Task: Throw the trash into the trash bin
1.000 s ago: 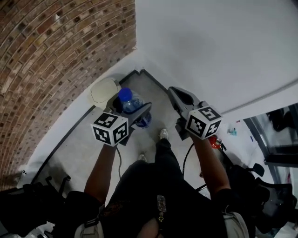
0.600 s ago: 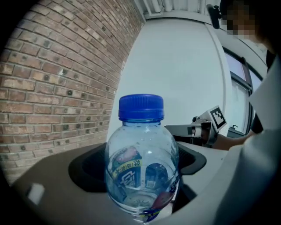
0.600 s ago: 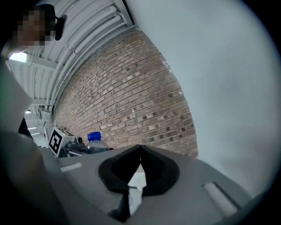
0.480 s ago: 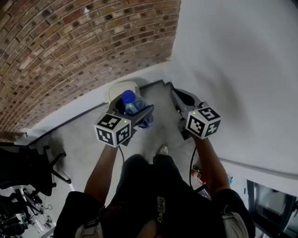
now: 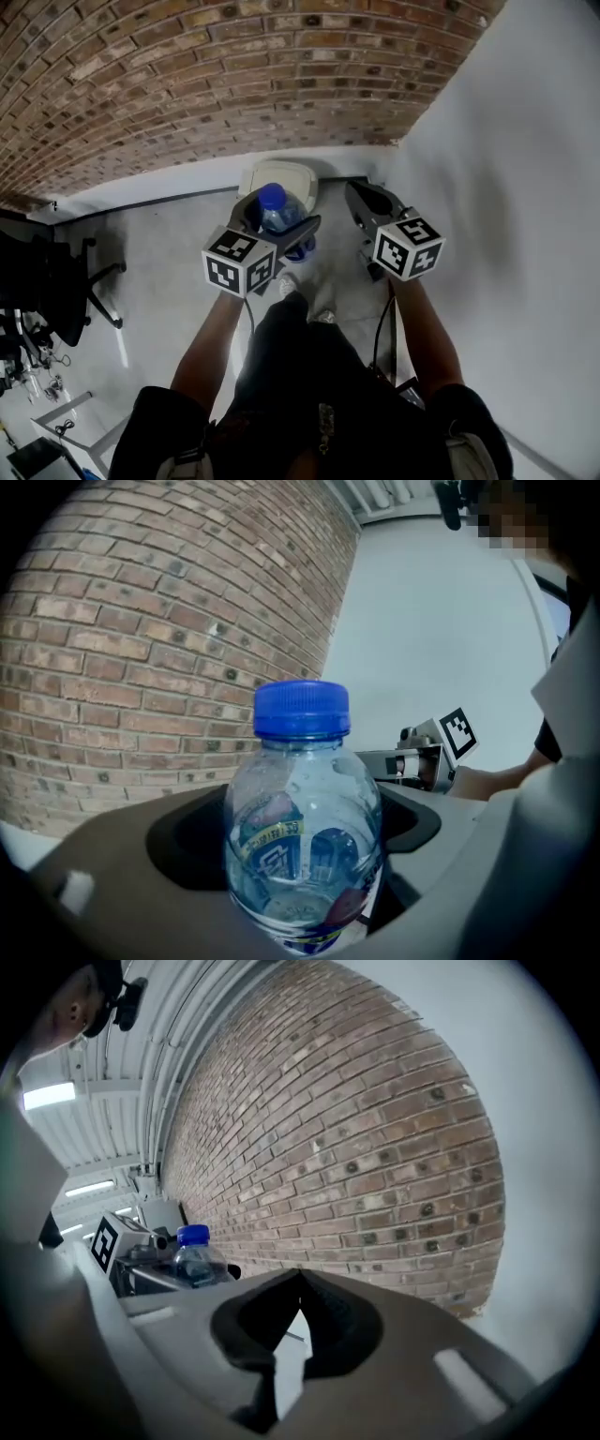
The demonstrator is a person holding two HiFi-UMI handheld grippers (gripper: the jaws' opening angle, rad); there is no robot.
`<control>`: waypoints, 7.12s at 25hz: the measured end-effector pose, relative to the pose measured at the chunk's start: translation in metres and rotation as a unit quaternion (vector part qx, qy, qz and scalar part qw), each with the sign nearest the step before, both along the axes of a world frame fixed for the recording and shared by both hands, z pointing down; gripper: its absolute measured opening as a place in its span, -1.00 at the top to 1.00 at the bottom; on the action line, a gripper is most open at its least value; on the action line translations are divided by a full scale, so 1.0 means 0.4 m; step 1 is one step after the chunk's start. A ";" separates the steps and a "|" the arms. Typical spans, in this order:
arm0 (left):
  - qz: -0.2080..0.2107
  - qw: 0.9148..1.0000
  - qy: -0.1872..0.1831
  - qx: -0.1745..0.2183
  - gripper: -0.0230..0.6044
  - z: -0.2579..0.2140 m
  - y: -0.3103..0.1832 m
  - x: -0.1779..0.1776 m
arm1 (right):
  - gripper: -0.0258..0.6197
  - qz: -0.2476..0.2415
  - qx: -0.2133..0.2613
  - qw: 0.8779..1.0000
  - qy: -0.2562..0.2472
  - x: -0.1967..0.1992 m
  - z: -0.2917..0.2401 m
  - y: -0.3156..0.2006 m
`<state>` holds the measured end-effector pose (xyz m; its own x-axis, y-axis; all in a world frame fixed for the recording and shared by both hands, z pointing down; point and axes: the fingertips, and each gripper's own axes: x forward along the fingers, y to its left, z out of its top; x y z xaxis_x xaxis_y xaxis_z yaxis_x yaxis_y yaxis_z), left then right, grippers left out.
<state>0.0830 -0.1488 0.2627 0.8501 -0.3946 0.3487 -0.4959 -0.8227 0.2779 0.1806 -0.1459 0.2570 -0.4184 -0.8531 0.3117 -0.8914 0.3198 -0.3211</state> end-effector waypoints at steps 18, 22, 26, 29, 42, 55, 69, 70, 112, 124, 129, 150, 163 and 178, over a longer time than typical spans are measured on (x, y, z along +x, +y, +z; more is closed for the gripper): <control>-0.069 0.994 0.009 -0.086 -0.55 0.361 -0.255 -0.032 | 0.91 -0.122 -0.130 0.977 0.117 -0.057 0.501 -0.305; -0.099 0.990 0.002 -0.102 -0.55 0.475 -0.271 -0.011 | 0.91 -0.151 -0.166 0.966 0.126 -0.029 0.688 -0.338; -0.138 0.983 -0.008 -0.123 -0.55 0.608 -0.281 -0.007 | 0.91 -0.166 -0.202 0.957 0.122 -0.011 0.880 -0.365; -0.150 0.979 -0.018 -0.137 -0.55 0.694 -0.270 -0.003 | 0.91 -0.169 -0.231 0.951 0.119 -0.005 1.008 -0.366; -0.166 0.971 -0.043 -0.165 -0.55 0.902 -0.227 -0.013 | 0.91 -0.150 -0.295 0.931 0.152 0.026 1.352 -0.394; -0.180 0.969 -0.052 -0.158 -0.55 0.915 -0.203 -0.017 | 0.92 -0.166 -0.279 0.932 0.158 0.017 1.336 -0.390; -0.194 0.976 -0.062 -0.079 -0.55 0.847 -0.446 -0.001 | 0.92 -0.155 -0.216 0.960 0.084 0.011 1.097 -0.397; -0.197 0.976 -0.064 -0.073 -0.55 0.849 -0.470 0.002 | 0.92 -0.155 -0.214 0.961 0.083 0.013 1.085 -0.404; -0.113 0.949 -0.250 -0.157 -0.71 1.375 -0.494 0.049 | 0.92 -0.117 -0.258 0.959 0.032 0.071 1.187 -0.352; -0.177 0.955 -0.207 -0.120 0.80 1.164 -0.440 -0.095 | 0.92 -0.138 -0.236 0.962 0.027 -0.038 1.113 -0.384; -0.206 0.952 -0.196 -0.113 0.91 1.101 -0.394 -0.204 | 0.92 -0.154 -0.227 0.961 0.025 -0.122 1.083 -0.384; -0.223 0.958 -0.175 -0.038 0.91 0.863 -0.553 -0.455 | 0.92 -0.170 -0.196 0.965 0.027 -0.269 0.949 -0.337; -0.146 0.974 -0.172 -0.035 0.91 0.872 -0.541 -0.256 | 0.92 -0.146 -0.214 0.966 0.018 -0.156 0.981 -0.307; -0.118 0.962 -0.221 -0.106 0.91 1.058 -0.509 -0.025 | 0.92 -0.115 -0.227 0.967 0.020 0.035 1.023 -0.316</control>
